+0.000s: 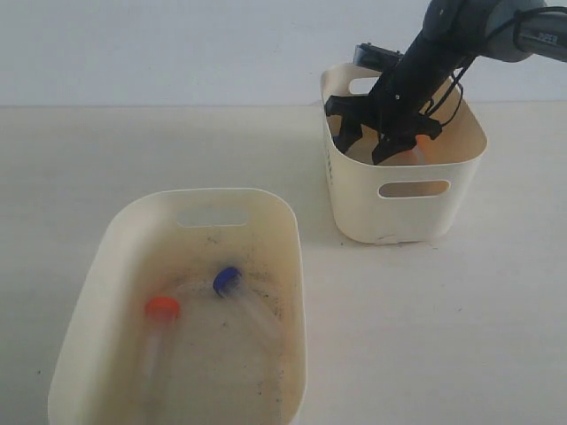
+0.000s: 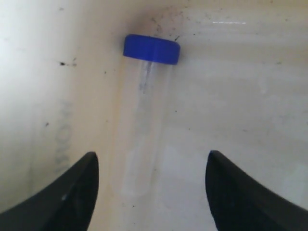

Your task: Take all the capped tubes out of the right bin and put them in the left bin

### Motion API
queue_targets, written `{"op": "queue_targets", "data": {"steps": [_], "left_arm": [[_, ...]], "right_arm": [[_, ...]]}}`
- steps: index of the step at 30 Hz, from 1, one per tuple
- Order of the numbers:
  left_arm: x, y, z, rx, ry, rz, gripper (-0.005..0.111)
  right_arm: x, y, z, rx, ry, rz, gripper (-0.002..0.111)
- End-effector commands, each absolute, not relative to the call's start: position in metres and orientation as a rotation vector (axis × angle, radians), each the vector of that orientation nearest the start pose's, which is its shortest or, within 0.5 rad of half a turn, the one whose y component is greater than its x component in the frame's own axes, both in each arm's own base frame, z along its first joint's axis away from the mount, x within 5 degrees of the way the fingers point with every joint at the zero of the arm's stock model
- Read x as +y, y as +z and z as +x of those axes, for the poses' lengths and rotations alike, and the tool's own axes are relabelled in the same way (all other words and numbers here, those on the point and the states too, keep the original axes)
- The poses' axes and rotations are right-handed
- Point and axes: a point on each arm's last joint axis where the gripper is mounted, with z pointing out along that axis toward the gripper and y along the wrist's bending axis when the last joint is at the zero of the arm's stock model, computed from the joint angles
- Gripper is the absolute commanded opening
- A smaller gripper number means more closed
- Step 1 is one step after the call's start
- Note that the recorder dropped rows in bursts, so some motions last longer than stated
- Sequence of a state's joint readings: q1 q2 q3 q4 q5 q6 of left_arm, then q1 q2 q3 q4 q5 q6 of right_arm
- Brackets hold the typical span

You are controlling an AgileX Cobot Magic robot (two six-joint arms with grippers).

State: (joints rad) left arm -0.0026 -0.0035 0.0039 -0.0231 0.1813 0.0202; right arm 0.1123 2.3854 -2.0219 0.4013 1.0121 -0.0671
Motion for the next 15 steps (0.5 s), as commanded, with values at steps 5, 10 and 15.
{"op": "queue_targets", "data": {"steps": [5, 10, 15], "left_arm": [[-0.0010, 0.1976, 0.0561, 1.655, -0.019, 0.003, 0.004], [-0.0010, 0.1976, 0.0561, 1.655, -0.019, 0.003, 0.004], [-0.0010, 0.1976, 0.0561, 1.655, -0.019, 0.003, 0.004]], "right_arm": [[0.0875, 0.1586, 0.4998, 2.831, 0.408, -0.019, 0.062], [0.0893, 0.1583, 0.5000, 2.829, 0.411, 0.002, 0.062], [0.0918, 0.1582, 0.4995, 2.832, 0.406, 0.011, 0.062]]}}
